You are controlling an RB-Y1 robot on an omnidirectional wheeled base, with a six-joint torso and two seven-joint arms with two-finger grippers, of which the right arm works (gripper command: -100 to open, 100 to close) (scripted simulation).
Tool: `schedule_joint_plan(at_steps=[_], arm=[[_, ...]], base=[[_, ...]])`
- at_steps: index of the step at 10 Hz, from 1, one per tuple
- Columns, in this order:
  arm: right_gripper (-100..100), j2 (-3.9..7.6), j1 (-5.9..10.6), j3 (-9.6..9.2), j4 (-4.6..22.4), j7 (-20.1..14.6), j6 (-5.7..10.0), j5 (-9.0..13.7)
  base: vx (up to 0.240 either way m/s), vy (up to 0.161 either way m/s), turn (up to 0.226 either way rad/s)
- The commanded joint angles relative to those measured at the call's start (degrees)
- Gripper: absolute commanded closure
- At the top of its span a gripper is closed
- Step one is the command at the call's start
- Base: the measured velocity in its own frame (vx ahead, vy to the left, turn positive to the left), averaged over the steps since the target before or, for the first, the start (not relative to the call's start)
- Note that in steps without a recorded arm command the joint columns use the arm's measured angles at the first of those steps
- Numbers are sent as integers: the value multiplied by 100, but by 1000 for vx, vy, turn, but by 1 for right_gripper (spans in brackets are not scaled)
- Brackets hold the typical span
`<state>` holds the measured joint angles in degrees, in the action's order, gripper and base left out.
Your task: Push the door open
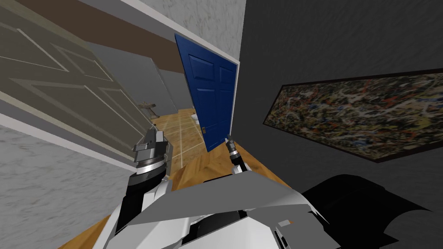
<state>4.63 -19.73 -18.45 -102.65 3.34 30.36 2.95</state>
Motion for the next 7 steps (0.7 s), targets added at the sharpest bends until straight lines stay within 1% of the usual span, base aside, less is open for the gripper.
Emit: schedule_joint_plan(at_steps=[1, 5, 6, 7], arm=[[-100, 19, 91, -102, 220, -22, 53, -2], [-100, 65, 255, -368, 670, -73, 163, -10], [-100, 87, 337, -502, 896, -98, 218, -14], [-100, 98, 378, -569, 1010, -111, 246, -16]], base=[[104, 31, -74], [93, 37, -70], [109, 52, -120], [107, 64, -115]])
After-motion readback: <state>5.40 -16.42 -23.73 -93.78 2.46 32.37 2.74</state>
